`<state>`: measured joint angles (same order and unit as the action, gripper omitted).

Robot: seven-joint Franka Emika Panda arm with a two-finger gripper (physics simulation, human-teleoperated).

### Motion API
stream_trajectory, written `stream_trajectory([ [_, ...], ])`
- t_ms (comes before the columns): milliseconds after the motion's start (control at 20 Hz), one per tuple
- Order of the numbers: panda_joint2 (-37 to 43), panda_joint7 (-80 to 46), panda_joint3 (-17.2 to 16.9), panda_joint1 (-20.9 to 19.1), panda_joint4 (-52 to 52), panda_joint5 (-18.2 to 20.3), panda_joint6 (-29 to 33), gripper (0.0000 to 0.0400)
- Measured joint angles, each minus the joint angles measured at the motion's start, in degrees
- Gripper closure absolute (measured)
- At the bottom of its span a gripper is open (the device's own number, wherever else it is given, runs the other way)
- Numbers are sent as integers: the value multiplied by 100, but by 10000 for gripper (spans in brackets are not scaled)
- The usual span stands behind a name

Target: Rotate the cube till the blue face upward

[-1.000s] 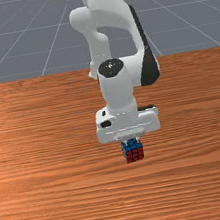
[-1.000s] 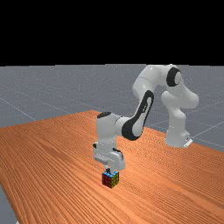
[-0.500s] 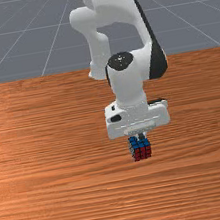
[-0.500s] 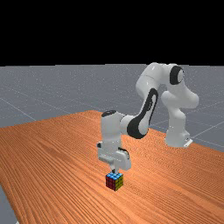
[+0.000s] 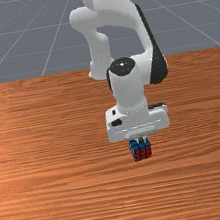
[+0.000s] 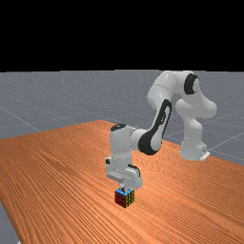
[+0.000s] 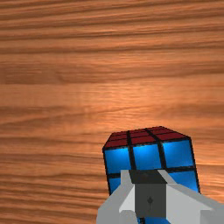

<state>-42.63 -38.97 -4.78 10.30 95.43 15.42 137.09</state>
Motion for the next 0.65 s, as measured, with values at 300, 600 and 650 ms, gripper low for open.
stream_trajectory([
  [300,16,-449,-190,320,58,-241,106,329],
  [600,-40,-794,-24,849,125,-382,149,384],
  [650,-101,-811,13,913,151,-388,144,396],
])
